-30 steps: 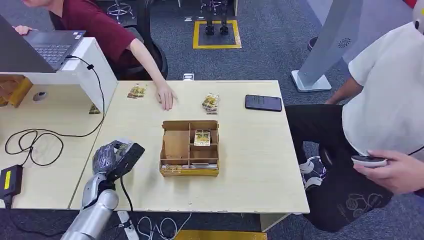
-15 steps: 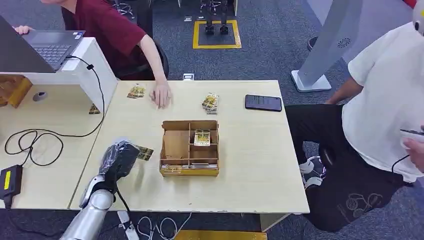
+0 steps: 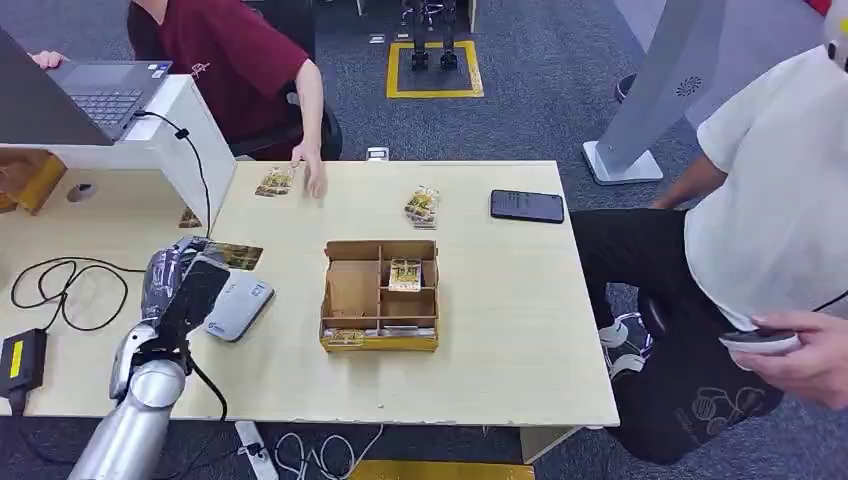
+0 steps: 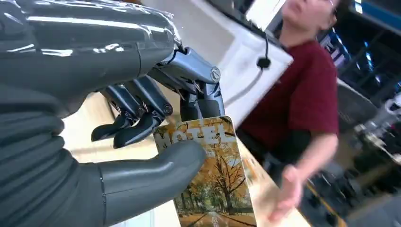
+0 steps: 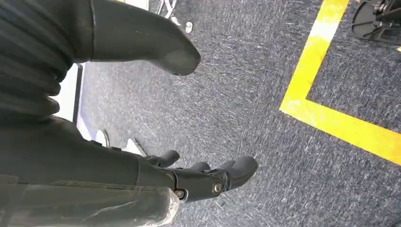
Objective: Pass the card to the sensor for recognition and then transmit it.
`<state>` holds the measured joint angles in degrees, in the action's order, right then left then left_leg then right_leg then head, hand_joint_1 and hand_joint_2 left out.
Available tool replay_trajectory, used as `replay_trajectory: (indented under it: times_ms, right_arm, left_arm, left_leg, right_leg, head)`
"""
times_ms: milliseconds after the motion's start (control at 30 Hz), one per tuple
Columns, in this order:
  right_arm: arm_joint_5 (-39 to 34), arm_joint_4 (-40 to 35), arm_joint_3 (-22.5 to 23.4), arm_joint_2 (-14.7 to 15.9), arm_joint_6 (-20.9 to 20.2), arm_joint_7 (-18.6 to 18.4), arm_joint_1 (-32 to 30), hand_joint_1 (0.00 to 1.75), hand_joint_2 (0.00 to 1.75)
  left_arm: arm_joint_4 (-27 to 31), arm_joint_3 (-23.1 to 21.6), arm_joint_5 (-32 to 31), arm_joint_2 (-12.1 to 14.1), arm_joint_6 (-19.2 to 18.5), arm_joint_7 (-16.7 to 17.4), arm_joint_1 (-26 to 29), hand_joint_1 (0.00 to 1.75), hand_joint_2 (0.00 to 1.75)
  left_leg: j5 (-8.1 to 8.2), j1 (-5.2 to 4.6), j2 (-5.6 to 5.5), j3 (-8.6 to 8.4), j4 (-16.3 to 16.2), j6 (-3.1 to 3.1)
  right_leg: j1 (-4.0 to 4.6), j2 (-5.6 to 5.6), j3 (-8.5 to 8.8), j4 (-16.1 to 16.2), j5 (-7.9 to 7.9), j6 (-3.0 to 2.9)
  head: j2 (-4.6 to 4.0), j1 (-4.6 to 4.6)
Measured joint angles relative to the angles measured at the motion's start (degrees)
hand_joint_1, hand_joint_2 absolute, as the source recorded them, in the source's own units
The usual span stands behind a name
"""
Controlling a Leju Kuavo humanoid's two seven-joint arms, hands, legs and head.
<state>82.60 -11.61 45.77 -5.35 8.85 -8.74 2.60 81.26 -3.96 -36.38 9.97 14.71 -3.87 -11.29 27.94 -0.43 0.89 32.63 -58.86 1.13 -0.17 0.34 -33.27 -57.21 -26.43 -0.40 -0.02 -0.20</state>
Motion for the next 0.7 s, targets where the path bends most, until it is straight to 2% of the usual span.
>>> replay_trajectory:
  times_ms: [167, 433, 533, 700]
  right_arm:
    - [0.7, 0.0, 0.0, -0.1, -0.4, 0.0, 0.1, 0.00, 1.75]
    - [1.4, 0.0, 0.0, -0.2, -0.8, 0.0, 0.2, 0.00, 1.75]
    - [1.7, 0.0, 0.0, -0.2, -0.9, 0.0, 0.4, 0.00, 1.75]
    - [1.8, 0.0, 0.0, -0.3, -0.9, -0.1, 0.4, 0.00, 1.75]
  left_arm:
    - [-6.1, 0.7, -5.5, 0.3, 3.3, 1.6, -2.9, 1.75, 1.75]
    - [-13.5, 2.0, -9.7, 0.3, 5.5, 3.6, -5.0, 1.75, 1.75]
    - [-18.3, 3.2, -9.7, 0.3, 6.2, 2.6, -6.5, 1.75, 1.75]
    - [-20.8, 4.0, -8.5, 0.1, 4.8, 1.1, -6.6, 1.75, 1.75]
  left_leg:
    - [0.00, 0.00, 0.01, 0.00, 0.0, 0.00]
    - [0.00, 0.00, 0.02, 0.01, 0.0, 0.00]
    - [0.00, 0.00, 0.02, -0.01, 0.0, 0.00]
    - [0.00, 0.00, 0.02, 0.00, 0.0, -0.01]
  right_leg:
    - [0.00, 0.01, 0.00, 0.0, 0.01, -0.01]
    - [0.00, 0.01, -0.01, 0.0, 0.00, 0.00]
    - [0.00, 0.02, -0.01, 0.0, 0.00, -0.01]
    - [0.00, 0.02, -0.01, 0.0, 0.01, -0.01]
  head:
    - [0.00, -0.02]
    - [0.00, -0.02]
    - [0.00, -0.02]
    - [0.00, -0.02]
